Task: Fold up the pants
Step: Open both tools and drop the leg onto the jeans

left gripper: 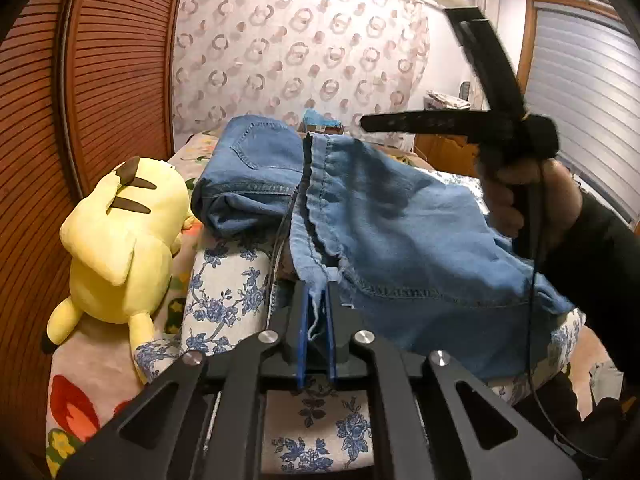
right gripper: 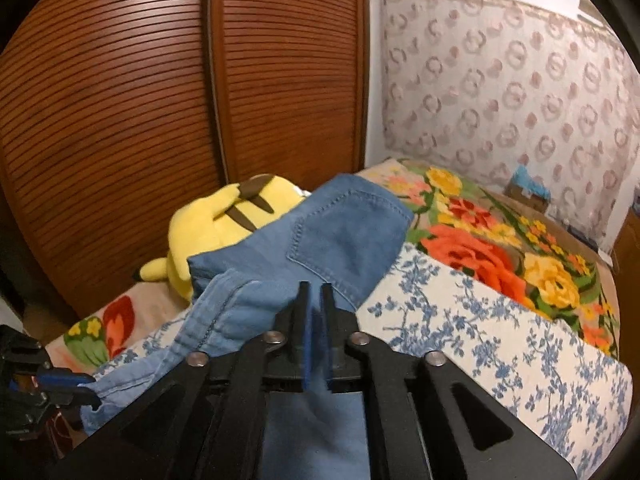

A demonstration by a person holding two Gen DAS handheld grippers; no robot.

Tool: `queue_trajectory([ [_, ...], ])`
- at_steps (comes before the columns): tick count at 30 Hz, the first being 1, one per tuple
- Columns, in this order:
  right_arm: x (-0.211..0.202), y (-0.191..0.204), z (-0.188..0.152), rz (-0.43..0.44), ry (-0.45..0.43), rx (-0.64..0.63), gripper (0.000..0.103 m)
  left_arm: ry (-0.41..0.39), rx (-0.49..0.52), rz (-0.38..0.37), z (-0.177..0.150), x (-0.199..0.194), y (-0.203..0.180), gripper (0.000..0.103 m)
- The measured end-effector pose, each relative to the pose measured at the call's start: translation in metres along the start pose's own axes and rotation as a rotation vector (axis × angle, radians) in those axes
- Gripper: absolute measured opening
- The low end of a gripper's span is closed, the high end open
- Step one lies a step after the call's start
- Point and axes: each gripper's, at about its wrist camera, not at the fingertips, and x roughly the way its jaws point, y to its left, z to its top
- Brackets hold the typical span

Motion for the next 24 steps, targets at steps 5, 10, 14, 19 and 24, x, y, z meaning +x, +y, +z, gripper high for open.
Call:
queue_trajectory([
  [5, -0.035, -0.026, -0.012, -0.056, -0.025, 0.013, 0.041, -0.007, 0.034, 0.010, 0.004, 0.000, -0.007, 0.035],
  [10, -0.067, -0.064, -0.039, -0.132, -0.009, 0.059, 0.045, -0.024, 0.052, 0.006, 0.009, 0.002, -0.017, 0.040],
  [14, -0.080, -0.096, -0.067, -0.181, 0.028, 0.111, 0.045, 0.003, 0.062, -0.003, 0.010, 0.016, -0.024, 0.040],
  [19, -0.079, -0.125, -0.100, -0.205, 0.087, 0.201, 0.045, 0.057, 0.059, 0.015, 0.003, 0.036, -0.023, 0.039],
  [24, -0.066, -0.141, -0.123, -0.190, 0.155, 0.290, 0.045, 0.089, 0.047, 0.039, -0.004, 0.048, -0.017, 0.039],
])
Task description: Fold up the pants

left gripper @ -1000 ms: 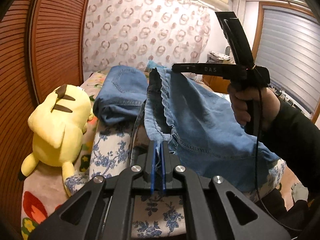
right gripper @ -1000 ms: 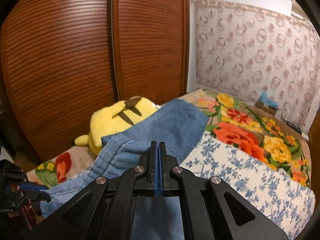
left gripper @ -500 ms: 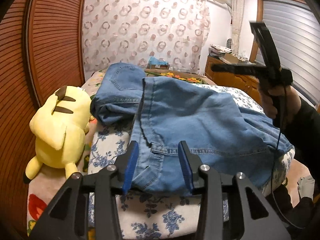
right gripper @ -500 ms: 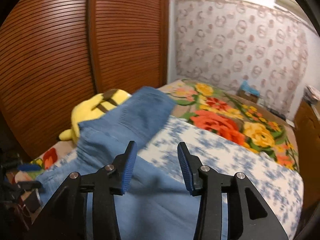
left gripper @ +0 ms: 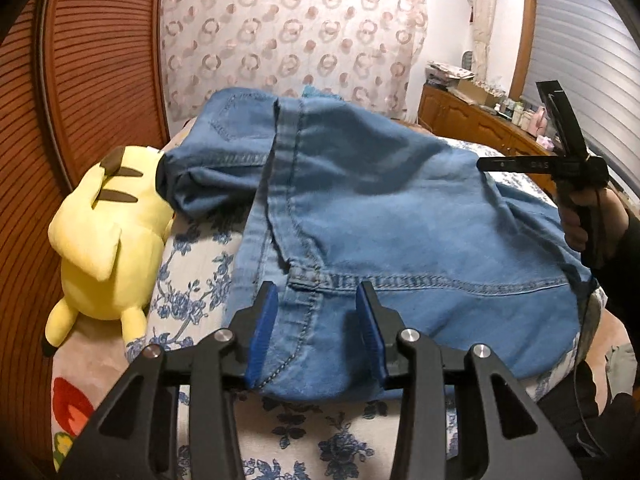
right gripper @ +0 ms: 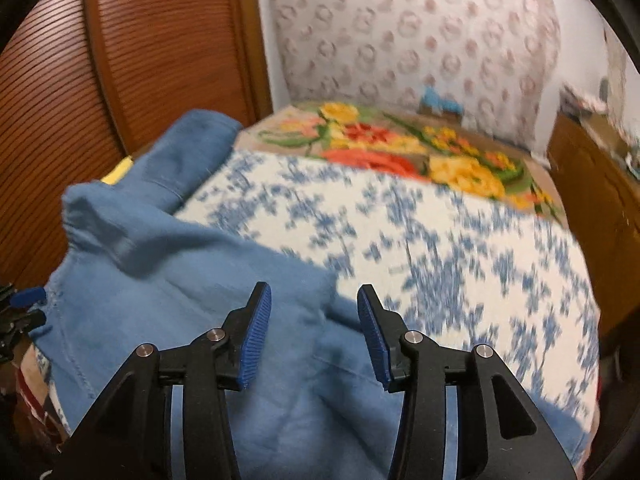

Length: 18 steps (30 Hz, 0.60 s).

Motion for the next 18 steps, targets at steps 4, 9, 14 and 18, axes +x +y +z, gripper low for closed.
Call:
queue_trajectory([
  [4, 0.013, -0.007, -0.001, 0.037, 0.044, 0.068, 0.045, 0.010, -0.004, 0.013, -0.005, 0.004, 0.003, 0.033],
  [9, 0.023, -0.012, 0.005, 0.084, 0.080, 0.135, 0.045, 0.022, -0.019, 0.013, -0.009, 0.006, 0.006, 0.019],
  [14, 0.021, -0.009, 0.015, 0.096, 0.065, 0.128, 0.025, -0.001, -0.016, -0.002, -0.011, -0.001, 0.004, 0.009],
  [18, 0.005, 0.008, 0.024, 0.073, -0.024, 0.045, 0.002, -0.039, -0.040, 0.005, -0.010, -0.011, 0.007, 0.007],
])
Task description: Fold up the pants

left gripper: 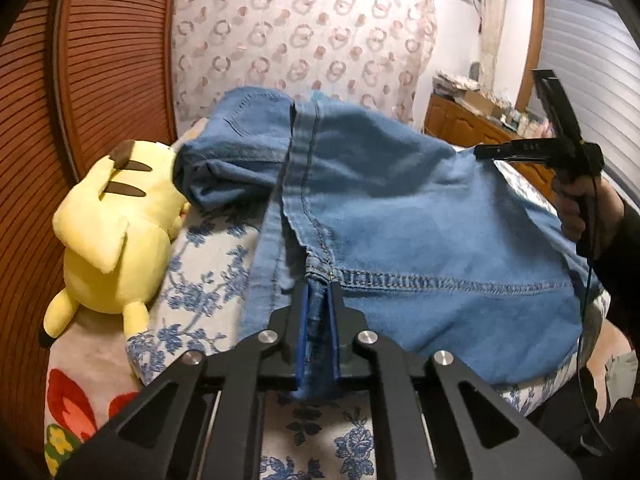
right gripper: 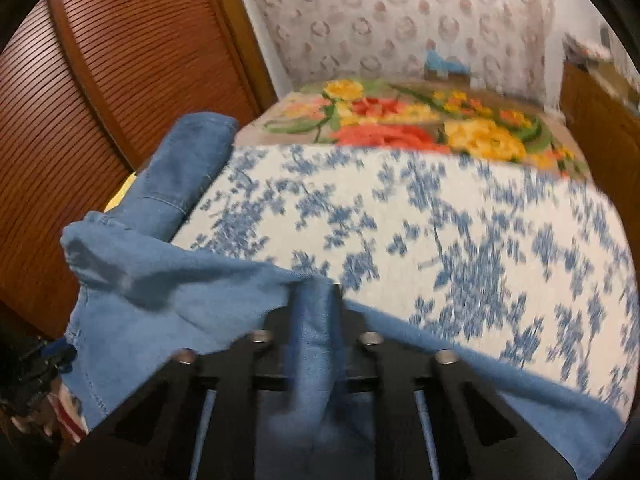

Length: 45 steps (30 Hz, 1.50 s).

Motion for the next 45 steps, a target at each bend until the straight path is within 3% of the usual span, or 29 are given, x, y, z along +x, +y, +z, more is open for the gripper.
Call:
queue_trajectory([
  [5, -0.025, 0.023, 0.017, -0.020, -0.152, -0.064, 0.001, -0.006, -0.008, 0.009, 0.002, -0.005, 0.005, 0.007],
  [11, -0.008, 0.031, 0.021, -0.111, -0.095, -0.104, 0.001, 0.003, -0.010, 0.003, 0.003, -0.007, 0.005, 0.008],
  [14, -0.005, 0.024, 0.017, -0.128, -0.078, -0.084, 0.008, -0.003, 0.000, 0.005, 0.006, -0.011, 0.001, 0.015],
  [19, -0.019, 0.015, 0.005, -0.143, -0.087, -0.083, 0.020, -0.030, 0.029, -0.009, 0.012, -0.019, -0.008, 0.037],
  [23, -0.038, 0.014, -0.014, -0.151, -0.087, -0.106, 0.033, -0.036, 0.053, -0.024, 0.017, -0.019, -0.021, 0.047],
  [26, -0.056, 0.013, -0.034, -0.149, -0.091, -0.117, 0.040, -0.037, 0.067, -0.053, 0.020, -0.014, -0.032, 0.059],
  [34, -0.100, 0.001, -0.087, -0.174, -0.094, -0.106, 0.049, -0.002, 0.113, -0.118, 0.028, 0.014, -0.075, 0.059],
  [45, -0.145, -0.039, -0.142, -0.252, -0.091, -0.019, 0.051, 0.032, 0.203, -0.178, 0.038, 0.035, -0.140, 0.059],
])
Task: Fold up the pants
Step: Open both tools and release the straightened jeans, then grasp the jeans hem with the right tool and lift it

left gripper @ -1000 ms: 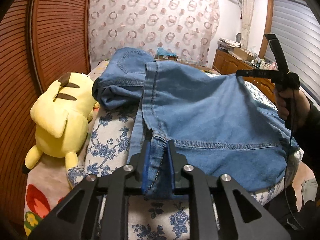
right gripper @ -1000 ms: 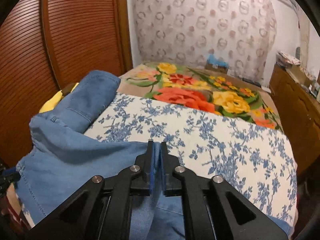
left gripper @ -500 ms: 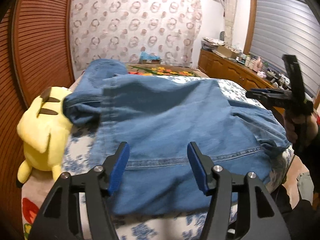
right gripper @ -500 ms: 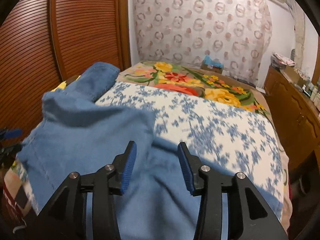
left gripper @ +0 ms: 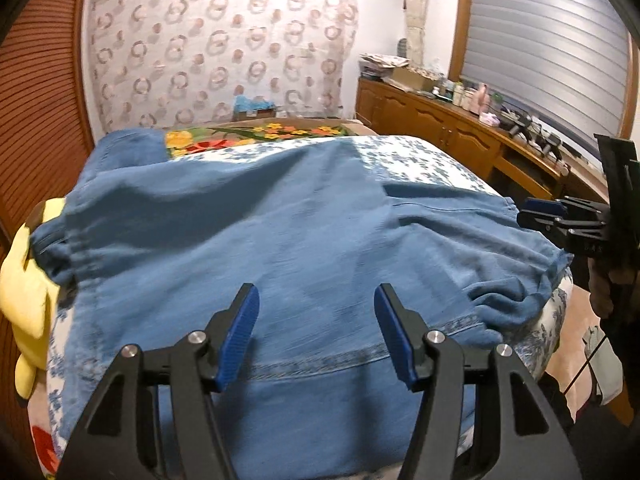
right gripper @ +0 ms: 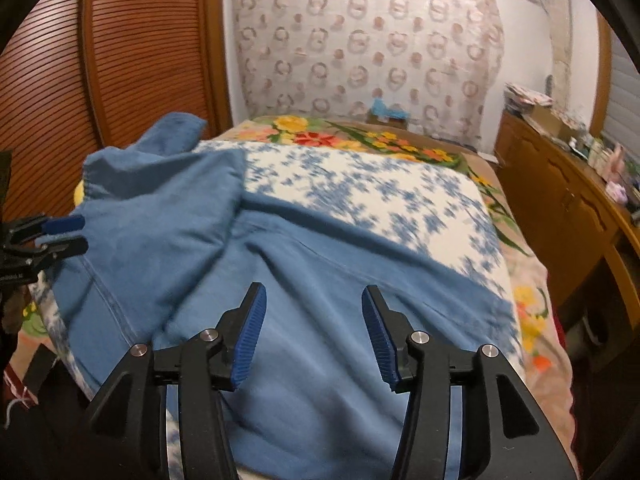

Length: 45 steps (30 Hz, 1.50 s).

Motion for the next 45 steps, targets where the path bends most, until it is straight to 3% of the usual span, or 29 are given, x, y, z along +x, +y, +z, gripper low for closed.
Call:
queue_trajectory([
  [15, -0.034, -0.065, -0.057, -0.106, 0.011, 0.121, 0.051, 0.062, 0.100, -0.049, 0.012, 0.032, -0.064, 0.059],
  [26, -0.056, -0.111, -0.091, -0.163, 0.037, 0.223, 0.052, 0.117, 0.122, -0.054, 0.004, 0.053, -0.082, 0.059],
  [45, -0.048, -0.106, -0.108, -0.150, 0.076, 0.261, 0.052, 0.094, 0.108, -0.033, -0.008, 0.059, -0.082, 0.060],
])
